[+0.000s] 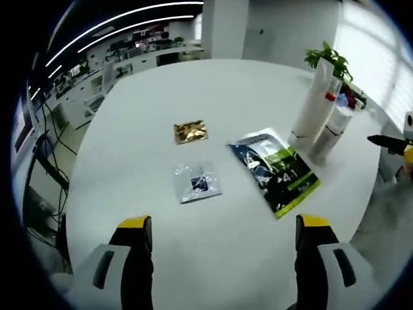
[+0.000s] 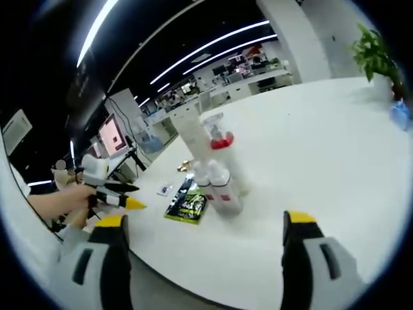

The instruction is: Arrange the skincare products in the storage area until every visible bottle or jar stands upright without overlapping.

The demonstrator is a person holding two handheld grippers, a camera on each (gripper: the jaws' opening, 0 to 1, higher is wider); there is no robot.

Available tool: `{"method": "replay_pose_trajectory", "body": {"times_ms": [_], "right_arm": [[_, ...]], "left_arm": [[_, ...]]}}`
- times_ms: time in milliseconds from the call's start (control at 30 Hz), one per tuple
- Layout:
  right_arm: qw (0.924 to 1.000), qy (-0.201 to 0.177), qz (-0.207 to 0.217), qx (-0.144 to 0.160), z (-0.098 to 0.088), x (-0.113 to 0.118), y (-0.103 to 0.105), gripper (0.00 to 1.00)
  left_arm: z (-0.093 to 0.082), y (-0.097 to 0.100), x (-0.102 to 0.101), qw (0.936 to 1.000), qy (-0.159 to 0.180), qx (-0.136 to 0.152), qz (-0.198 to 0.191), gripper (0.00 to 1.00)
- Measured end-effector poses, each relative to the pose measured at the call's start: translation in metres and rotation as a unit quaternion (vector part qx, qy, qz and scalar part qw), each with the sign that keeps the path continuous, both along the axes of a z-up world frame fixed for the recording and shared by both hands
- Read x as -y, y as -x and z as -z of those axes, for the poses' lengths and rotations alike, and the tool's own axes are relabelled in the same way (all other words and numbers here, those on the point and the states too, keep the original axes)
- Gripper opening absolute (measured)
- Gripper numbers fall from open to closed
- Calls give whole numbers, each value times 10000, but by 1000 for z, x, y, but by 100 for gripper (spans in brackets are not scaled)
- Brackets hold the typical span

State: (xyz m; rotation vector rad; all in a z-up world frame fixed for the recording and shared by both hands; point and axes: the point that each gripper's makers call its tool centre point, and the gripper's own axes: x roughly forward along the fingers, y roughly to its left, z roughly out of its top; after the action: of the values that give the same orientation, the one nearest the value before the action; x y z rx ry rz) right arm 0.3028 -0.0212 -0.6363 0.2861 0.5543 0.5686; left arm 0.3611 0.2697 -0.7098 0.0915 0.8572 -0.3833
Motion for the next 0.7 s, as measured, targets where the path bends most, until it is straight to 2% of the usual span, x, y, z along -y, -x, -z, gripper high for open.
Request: {"method": "replay_pose_trajectory", "body": {"times_ms": [433, 700], "right_arm": [[9999, 10, 3, -148, 10, -3, -1, 99], [9997, 16, 75, -231, 14, 2, -2, 99]], "left_arm": [[27, -42, -11, 9987, -284, -202, -374, 79], [35, -58, -13, 9982, -353, -240, -430, 72]]}}
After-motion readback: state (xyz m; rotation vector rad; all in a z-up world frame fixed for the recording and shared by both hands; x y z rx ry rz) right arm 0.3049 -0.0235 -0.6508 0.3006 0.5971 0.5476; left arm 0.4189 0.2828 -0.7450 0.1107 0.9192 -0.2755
